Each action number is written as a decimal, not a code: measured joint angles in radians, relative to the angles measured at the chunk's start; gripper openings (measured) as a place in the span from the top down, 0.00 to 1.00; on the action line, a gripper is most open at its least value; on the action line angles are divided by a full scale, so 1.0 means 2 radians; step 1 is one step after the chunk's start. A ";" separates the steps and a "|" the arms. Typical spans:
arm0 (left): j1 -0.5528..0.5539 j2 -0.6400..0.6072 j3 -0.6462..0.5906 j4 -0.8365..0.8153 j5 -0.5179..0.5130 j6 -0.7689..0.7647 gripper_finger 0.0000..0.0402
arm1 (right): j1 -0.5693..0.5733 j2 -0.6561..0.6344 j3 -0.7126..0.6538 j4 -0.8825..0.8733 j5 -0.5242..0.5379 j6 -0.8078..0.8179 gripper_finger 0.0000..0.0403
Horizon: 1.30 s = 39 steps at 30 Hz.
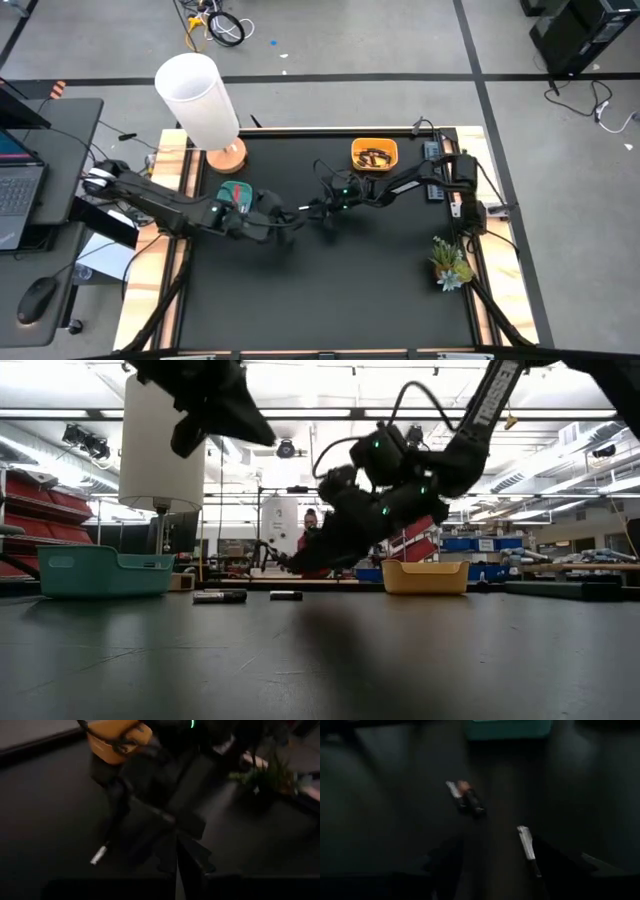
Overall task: Sort batteries
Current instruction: Put the silver battery into the green bin
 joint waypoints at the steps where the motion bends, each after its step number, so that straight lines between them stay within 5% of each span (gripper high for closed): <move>1: -0.002 -0.007 -0.001 -0.003 -0.008 -0.002 0.94 | -0.001 0.007 0.000 0.008 0.006 0.001 0.40; 15: -0.002 -0.057 0.000 -0.007 -0.008 0.033 0.94 | -0.012 0.086 0.027 0.056 -0.002 -0.031 0.53; 24: 0.004 -0.056 0.000 -0.005 0.006 -0.017 0.93 | -0.015 0.085 0.027 0.024 0.014 -0.077 0.93; 39: 0.045 -0.053 0.000 -0.072 -0.013 -0.099 0.68 | -0.015 -0.001 0.021 -0.108 0.039 -0.114 0.93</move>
